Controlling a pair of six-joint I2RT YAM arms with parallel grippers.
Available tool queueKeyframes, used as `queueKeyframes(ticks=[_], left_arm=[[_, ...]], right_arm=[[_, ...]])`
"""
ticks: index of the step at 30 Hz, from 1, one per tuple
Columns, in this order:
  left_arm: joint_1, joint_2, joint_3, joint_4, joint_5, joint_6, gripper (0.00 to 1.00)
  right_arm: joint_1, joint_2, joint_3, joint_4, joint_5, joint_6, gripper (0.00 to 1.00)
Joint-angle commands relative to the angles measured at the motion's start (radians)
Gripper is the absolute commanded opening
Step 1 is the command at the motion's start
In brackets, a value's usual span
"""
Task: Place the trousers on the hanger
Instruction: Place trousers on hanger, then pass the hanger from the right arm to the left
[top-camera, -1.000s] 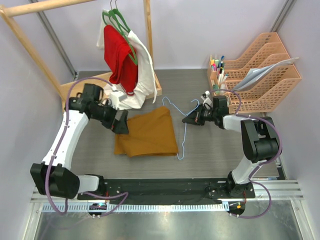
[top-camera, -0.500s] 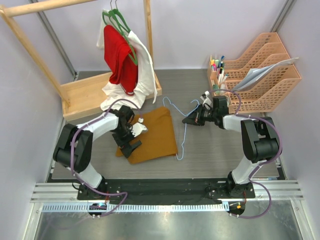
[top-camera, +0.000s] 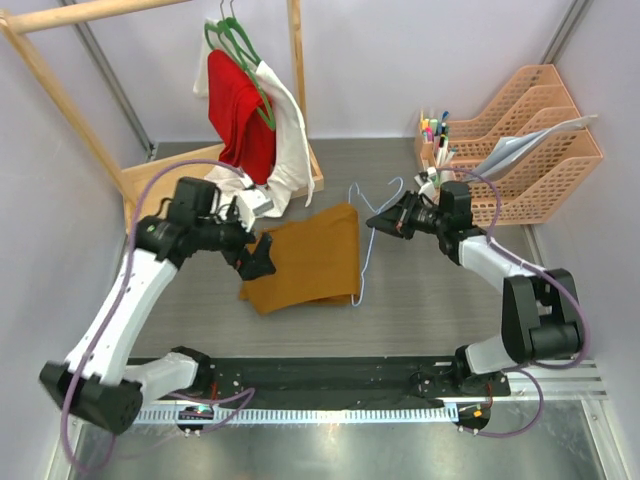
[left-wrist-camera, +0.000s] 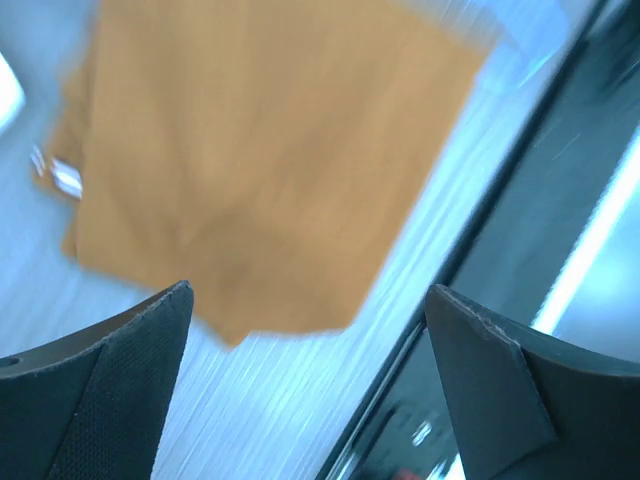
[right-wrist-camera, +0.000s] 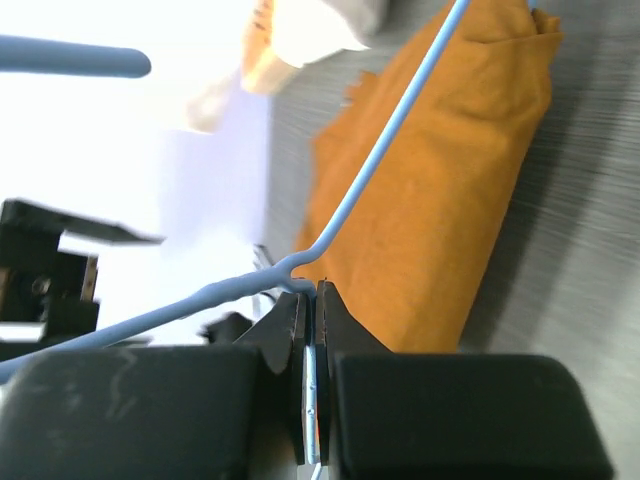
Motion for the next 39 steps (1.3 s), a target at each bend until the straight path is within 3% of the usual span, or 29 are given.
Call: queueKeyframes(ticks=[1, 8, 11, 22, 26, 33, 36, 37, 39], left_arm=[[-0.002, -0.126, 0.046, 0.112, 0.184, -0.354, 0.96], [-0.054, -0.111, 0.092, 0.446, 0.129, -0.806, 0.88], [-0.104, -0.075, 0.124, 0.537, 0.113, -0.894, 0.86], [-0.305, -0.107, 0.078, 0.683, -0.014, -0.998, 0.76], [-0.318, -0.143, 0.049, 0.666, -0.039, -0.991, 0.72], [-0.318, -0.148, 0.055, 0.672, 0.052, -1.029, 0.63], [-0.301, -0.160, 0.026, 0.689, 0.084, -1.082, 0.56], [-0.290, -0.171, 0.009, 0.700, 0.102, -1.099, 0.39], [-0.243, -0.182, 0.003, 0.724, 0.141, -1.150, 0.18]], right_arm=[[0.007, -0.168, 0.026, 0.109, 0.021, 0.237, 0.01], [0.076, -0.298, 0.191, -0.086, 0.136, 0.228, 0.01], [0.129, -0.311, 0.284, -0.133, 0.185, 0.234, 0.01], [0.332, -0.326, 0.522, -0.252, 0.270, 0.173, 0.01], [0.390, -0.324, 0.558, -0.287, 0.290, 0.168, 0.01], [0.491, -0.279, 0.633, -0.230, 0.291, 0.176, 0.01], [0.528, -0.256, 0.666, -0.201, 0.282, 0.159, 0.01], [0.546, -0.249, 0.670, -0.195, 0.281, 0.154, 0.01], [0.565, -0.236, 0.680, -0.166, 0.278, 0.156, 0.01]])
